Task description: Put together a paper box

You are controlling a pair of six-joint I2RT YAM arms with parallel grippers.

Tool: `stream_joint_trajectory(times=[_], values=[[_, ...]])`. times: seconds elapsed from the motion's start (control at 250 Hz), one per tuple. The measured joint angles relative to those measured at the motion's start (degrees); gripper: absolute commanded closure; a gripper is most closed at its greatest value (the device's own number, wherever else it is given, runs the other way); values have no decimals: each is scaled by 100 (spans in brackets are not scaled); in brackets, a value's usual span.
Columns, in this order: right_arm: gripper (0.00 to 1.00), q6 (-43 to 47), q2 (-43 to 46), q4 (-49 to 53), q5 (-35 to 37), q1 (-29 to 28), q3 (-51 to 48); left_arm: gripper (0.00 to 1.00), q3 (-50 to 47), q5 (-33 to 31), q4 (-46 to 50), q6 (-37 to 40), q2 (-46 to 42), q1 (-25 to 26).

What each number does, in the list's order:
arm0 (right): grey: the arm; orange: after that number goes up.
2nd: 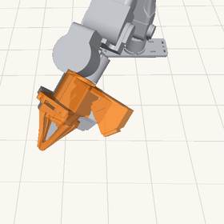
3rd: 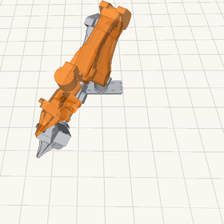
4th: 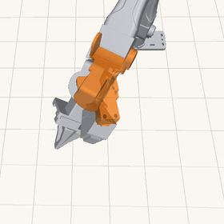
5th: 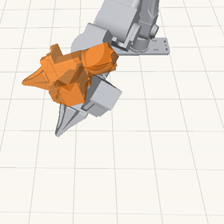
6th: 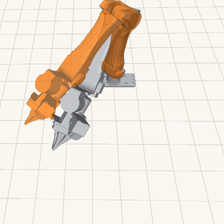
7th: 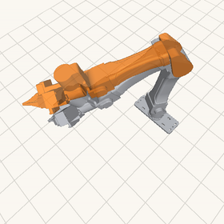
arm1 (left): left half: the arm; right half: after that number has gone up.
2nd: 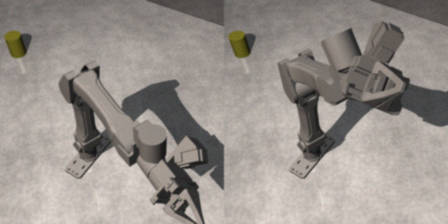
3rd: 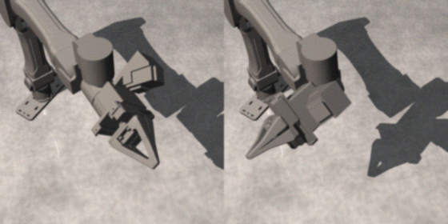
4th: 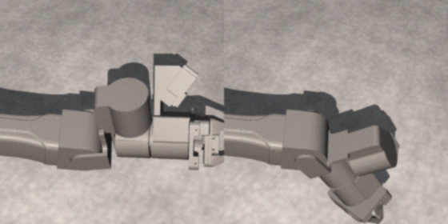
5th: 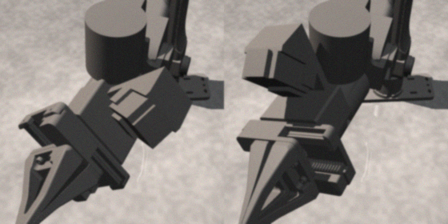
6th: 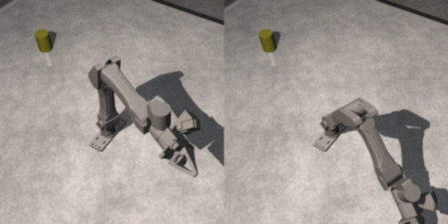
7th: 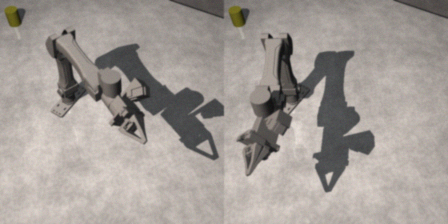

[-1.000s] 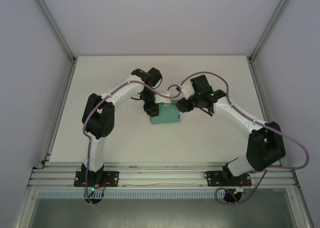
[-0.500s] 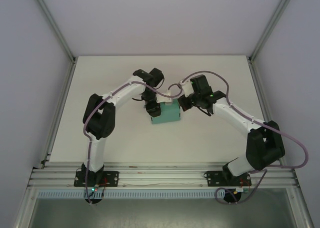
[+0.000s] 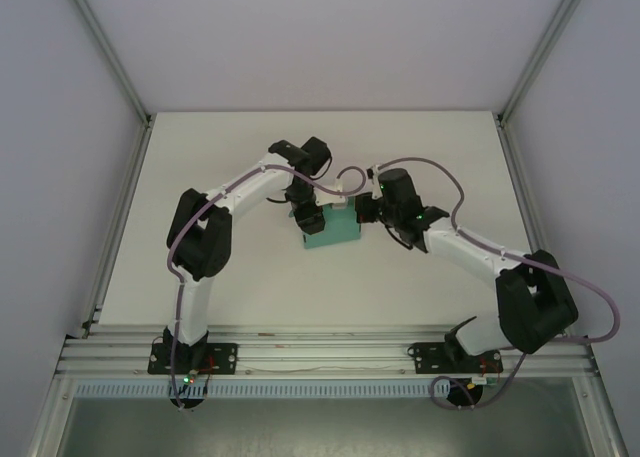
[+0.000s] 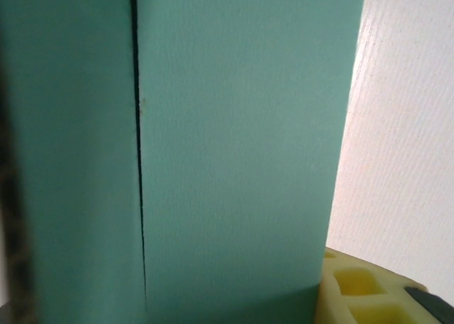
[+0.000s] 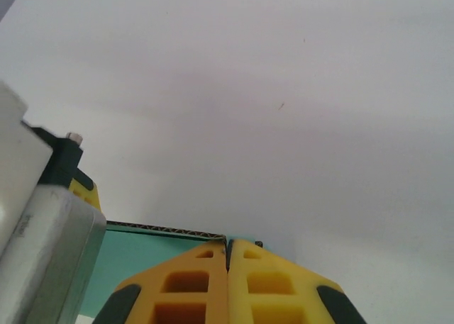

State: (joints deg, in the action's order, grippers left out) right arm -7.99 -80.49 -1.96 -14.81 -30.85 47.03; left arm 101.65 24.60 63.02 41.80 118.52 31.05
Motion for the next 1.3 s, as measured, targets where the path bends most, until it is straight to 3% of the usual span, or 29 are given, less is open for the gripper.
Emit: stream_joint_trajectory(times=[0.112, 0.228, 0.452, 0.504, 0.847, 1.131, 1.299], values=[[100, 339, 142, -732, 90, -63, -562, 51, 0, -46, -44, -2, 0, 0], [100, 492, 142, -1287, 105, -96, -970, 43, -2, -105, -155, -39, 13, 7], [100, 428, 83, -1628, 162, -190, -1058, 18, 0, -129, -457, -271, 87, 63], [100, 376, 83, -1526, 170, -201, -999, 0, -2, -131, -496, -278, 85, 79], [100, 177, 83, -310, 205, -267, -385, 0, -483, -459, -894, -859, -391, 122], [100, 11, 68, 686, 240, -297, 114, 0, -1226, -723, -1497, -1683, -1526, 122], [100, -107, -144, 1355, 297, -315, 614, 0, -1810, -1228, -1801, -2391, -2083, 122]])
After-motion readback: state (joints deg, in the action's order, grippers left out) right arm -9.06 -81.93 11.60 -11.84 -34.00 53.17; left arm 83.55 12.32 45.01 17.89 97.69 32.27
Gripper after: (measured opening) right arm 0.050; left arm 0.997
